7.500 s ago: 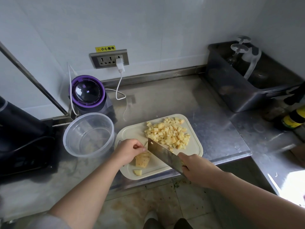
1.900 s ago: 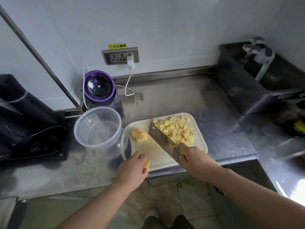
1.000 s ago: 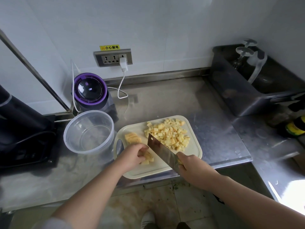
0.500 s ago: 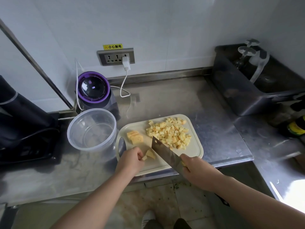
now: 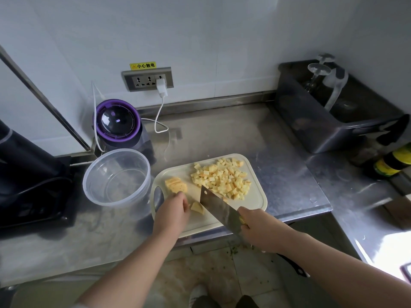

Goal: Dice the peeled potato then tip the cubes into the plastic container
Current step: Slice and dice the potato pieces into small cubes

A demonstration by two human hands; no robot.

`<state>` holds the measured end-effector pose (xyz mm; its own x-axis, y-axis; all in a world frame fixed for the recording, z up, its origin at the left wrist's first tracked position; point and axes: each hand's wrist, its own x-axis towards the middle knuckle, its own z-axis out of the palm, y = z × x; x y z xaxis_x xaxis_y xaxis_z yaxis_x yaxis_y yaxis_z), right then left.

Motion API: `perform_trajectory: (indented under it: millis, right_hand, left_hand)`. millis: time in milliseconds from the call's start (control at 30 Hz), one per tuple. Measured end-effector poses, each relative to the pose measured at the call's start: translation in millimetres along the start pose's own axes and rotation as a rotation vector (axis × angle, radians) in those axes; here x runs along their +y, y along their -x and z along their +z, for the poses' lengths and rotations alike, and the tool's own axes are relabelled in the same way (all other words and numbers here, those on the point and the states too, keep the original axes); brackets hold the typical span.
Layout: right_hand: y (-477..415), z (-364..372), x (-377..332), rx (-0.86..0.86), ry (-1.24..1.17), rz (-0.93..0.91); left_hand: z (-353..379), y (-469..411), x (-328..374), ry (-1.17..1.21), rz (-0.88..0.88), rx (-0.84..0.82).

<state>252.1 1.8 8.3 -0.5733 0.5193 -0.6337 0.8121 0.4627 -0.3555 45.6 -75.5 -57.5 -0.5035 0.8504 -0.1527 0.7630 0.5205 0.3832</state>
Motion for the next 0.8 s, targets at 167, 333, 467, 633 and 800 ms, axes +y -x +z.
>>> perform_trajectory:
  millis: [167, 333, 467, 633, 800]
  right_hand:
    - [0.0, -0.2, -0.4, 0.0, -0.005, -0.004]
    - [-0.3, 1.5, 0.7, 0.008, -0.01, -0.003]
    - [0.6, 1.6, 1.5, 0.015, -0.013, -0.008]
    - [1.1, 2.1, -0.1, 0.014, -0.012, -0.008]
    - [1.8, 2.0, -0.2, 0.014, -0.007, -0.002]
  left_hand:
    - [4.2, -3.1, 14.5, -0.059, 0.103, 0.036]
    - [4.6, -1.3, 20.1, -0.099, 0.122, 0.028]
    - [3.1, -3.3, 21.0, 0.047, -0.002, 0.001]
    - [4.1, -11.0, 26.7, 0.231, -0.15, -0.064]
    - [2.2, -13.2, 28.6, 0.314, -0.15, -0.163]
